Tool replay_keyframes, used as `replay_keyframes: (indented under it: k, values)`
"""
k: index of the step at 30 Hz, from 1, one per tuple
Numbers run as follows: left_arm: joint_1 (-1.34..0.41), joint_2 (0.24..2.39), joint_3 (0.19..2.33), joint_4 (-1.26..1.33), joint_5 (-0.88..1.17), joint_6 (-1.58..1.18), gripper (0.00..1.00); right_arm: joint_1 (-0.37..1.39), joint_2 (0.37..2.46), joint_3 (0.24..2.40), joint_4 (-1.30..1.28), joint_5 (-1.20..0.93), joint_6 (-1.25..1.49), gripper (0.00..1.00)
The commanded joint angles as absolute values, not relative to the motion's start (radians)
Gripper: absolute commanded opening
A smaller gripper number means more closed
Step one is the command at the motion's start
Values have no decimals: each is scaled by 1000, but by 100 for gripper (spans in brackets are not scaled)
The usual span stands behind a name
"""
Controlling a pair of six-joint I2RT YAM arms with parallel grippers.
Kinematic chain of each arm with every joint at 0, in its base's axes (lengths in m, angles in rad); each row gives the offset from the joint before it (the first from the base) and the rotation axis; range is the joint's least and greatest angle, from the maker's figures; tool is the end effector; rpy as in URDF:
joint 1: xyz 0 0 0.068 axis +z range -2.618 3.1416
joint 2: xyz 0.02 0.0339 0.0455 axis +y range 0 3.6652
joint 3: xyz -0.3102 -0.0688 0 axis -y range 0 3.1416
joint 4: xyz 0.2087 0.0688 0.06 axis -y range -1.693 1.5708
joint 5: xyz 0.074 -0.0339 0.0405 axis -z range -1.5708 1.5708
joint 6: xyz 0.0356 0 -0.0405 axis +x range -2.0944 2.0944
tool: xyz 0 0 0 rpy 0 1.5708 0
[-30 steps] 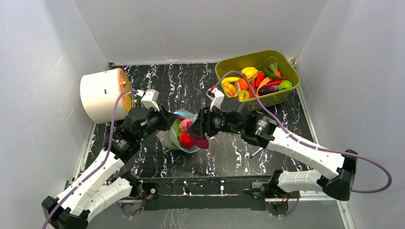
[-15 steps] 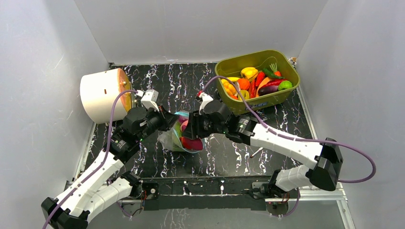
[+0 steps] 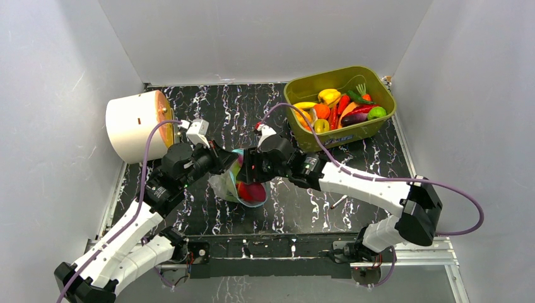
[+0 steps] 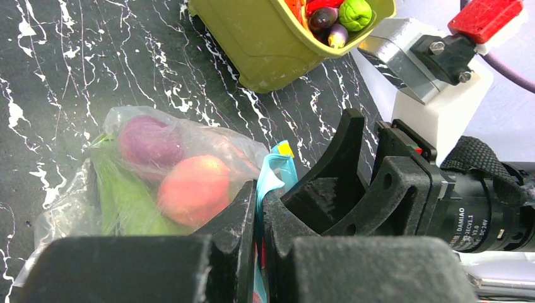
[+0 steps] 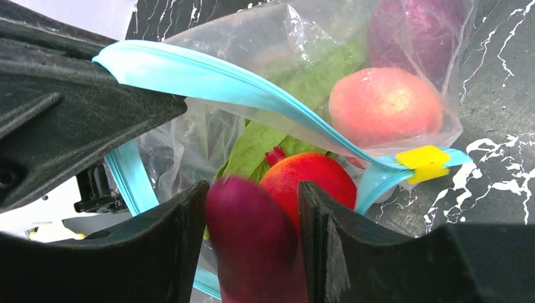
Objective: Place the food in the zip-top bag and seal the zipper
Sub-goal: Place the fake vegetable in the zipper food storage bag.
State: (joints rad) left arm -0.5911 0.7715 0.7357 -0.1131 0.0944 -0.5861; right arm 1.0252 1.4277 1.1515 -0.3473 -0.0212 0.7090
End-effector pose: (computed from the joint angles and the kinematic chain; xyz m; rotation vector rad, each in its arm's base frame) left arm 0.0949 -0.0677 0.3660 0.0783 1.8127 -0.9380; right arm 0.1456 0.2414 0.3574 -0.3869 2.3448 0.9450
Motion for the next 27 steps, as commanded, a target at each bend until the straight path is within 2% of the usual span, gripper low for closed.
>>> replay_keyframes:
  k: [1, 6, 14, 27]
  values:
    - [-587, 746, 732, -59, 114, -602, 0, 1029, 1434, 1215, -266, 5, 711, 54]
    - [-587, 740, 725, -60, 113, -601, 0, 1031, 1415, 1220, -275, 0, 698, 62]
    - [-587, 739, 715, -56, 107, -600, 0, 1031, 1363, 1207, -362, 48, 633, 61]
    - [-587, 745, 722, -60, 101, -594, 0, 1031, 1219, 1116, -343, -74, 517, 66]
